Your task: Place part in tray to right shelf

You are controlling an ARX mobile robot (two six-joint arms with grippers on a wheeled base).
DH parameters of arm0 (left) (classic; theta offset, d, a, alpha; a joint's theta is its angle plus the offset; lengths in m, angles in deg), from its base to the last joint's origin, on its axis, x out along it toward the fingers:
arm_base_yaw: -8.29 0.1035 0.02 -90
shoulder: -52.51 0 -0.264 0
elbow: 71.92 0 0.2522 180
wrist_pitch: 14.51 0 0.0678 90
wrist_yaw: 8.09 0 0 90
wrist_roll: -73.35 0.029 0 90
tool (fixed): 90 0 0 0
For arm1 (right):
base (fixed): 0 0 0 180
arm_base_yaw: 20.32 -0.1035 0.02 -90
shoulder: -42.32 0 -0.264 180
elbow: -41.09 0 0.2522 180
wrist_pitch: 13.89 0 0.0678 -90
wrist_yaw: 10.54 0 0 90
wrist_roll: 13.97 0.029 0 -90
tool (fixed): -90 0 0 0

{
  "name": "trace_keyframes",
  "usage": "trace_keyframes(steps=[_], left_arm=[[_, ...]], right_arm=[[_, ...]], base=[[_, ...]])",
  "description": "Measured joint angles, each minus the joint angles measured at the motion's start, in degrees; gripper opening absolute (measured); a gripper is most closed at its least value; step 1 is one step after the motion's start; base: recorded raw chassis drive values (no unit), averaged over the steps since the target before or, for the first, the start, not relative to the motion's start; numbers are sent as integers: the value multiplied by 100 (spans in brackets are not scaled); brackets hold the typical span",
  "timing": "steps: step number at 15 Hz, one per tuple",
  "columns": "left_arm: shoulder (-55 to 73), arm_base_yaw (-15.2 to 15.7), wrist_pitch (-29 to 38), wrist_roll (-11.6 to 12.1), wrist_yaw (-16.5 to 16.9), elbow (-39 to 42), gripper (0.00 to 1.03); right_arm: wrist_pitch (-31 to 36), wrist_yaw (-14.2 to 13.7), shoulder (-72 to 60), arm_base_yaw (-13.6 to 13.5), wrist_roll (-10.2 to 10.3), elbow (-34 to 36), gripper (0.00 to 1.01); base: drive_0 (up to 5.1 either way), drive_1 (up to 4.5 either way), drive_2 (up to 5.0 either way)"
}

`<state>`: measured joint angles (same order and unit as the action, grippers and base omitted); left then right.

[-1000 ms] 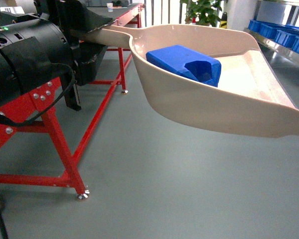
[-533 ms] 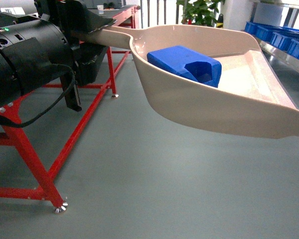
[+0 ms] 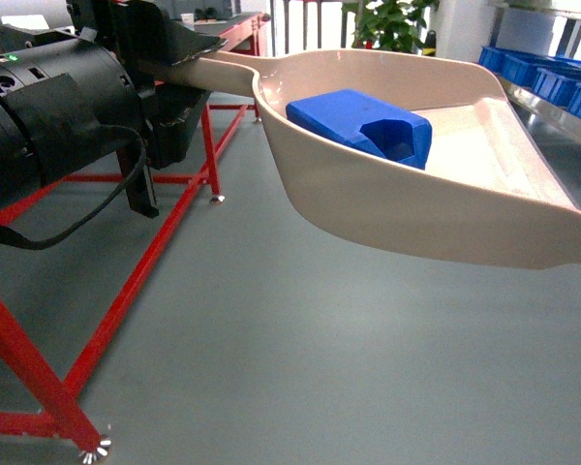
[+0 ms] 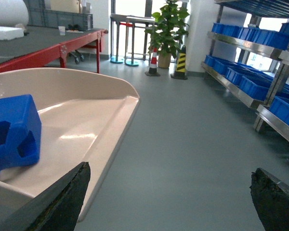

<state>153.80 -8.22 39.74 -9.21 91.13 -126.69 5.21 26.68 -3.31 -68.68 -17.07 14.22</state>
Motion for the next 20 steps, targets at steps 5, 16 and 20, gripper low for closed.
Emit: trace_keyframes(steps=[5,16,20], left_arm=[[2,11,-17,2,-17,2,16],[11,7,-17,2,-2,4,16],[11,7,-26,0,-2,2,16]], right_arm=[[2,22,-7,0,0,0,98],[-2,20,-9,0,0,0,98],[-24,24,-17,0,0,0,98]], base=[[-4,419,-427],[6,429,-418],[4,429,-420]])
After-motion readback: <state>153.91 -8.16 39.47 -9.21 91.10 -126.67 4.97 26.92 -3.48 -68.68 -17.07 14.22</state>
